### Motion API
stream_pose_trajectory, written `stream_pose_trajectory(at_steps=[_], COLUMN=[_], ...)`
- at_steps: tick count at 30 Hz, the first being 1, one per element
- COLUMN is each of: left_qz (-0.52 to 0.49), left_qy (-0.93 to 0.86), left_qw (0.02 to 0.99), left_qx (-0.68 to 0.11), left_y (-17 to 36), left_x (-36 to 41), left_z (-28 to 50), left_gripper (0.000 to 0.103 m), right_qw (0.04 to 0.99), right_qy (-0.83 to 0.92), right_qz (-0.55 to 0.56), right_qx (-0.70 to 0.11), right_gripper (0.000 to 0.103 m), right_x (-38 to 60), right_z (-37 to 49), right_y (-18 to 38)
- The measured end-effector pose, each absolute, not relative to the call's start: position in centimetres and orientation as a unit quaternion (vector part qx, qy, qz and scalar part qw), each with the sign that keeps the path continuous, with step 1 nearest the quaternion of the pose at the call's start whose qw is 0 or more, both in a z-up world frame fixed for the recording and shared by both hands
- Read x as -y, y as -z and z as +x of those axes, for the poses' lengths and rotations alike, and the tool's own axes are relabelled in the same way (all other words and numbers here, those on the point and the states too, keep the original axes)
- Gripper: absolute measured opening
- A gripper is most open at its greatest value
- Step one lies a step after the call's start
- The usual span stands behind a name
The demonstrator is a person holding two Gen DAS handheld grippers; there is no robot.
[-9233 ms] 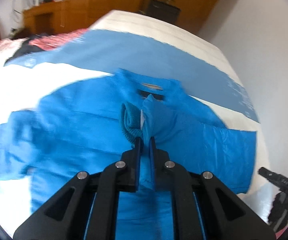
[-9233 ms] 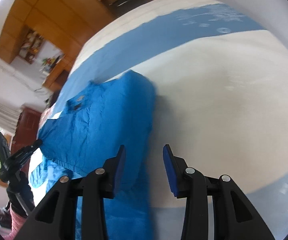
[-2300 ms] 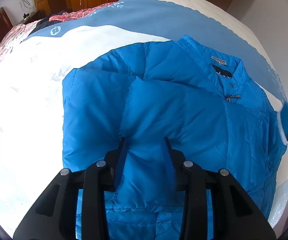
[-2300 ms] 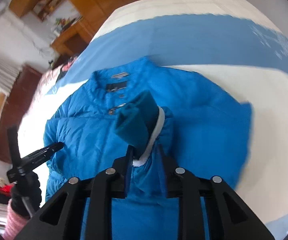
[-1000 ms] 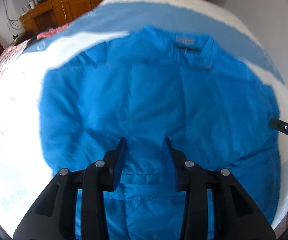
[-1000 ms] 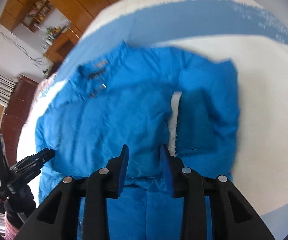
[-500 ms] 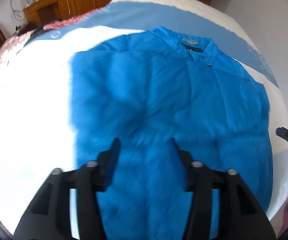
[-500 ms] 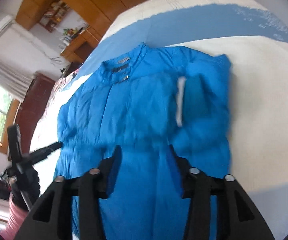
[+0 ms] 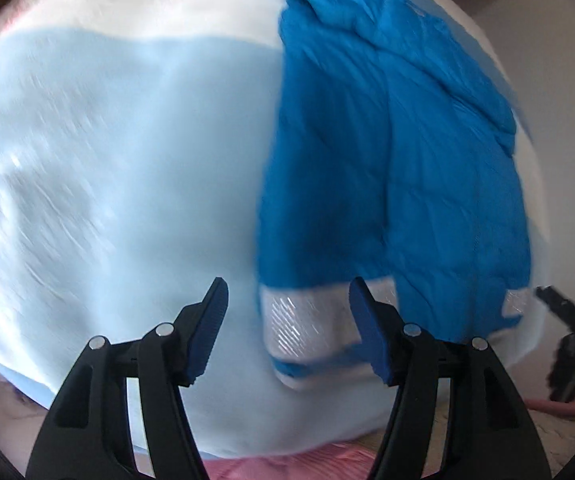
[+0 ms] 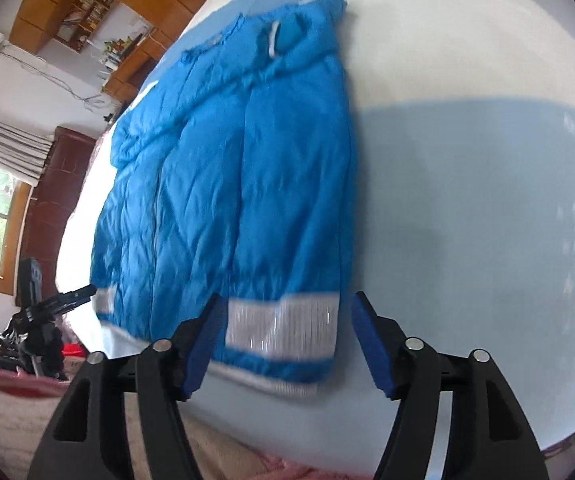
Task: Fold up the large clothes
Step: 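Move both grippers to the jacket hem by the reflective bands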
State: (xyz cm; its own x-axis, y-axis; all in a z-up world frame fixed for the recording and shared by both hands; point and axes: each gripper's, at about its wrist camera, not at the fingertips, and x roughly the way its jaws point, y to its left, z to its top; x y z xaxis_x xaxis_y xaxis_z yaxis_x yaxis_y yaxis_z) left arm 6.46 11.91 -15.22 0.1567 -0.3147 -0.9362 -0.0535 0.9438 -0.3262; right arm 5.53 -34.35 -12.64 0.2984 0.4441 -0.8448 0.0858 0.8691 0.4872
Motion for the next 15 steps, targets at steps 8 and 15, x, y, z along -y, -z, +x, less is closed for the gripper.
stream_pose_trajectory(at_steps=[8,15], left_qz=[-0.154,-0.179], left_qy=[0.099,0.108], left_qw=[0.737,0.74], left_qx=[-0.651,-0.64], left_y=[17.3,16.9], left_x=[-10.3,-10.6], left_z=[5.4,5.2], left_gripper=[0.054,0.014], right_qw=[0.74,0.742], right_qy=[-0.121,-0.14], right_qz=[0.243,0.245], right_qx=[-0.615,-0.608], right_gripper=[0.065,0.019], right_x=[33.3,32.6], right_z=[4.0,4.4], right_y=[17.0,16.9])
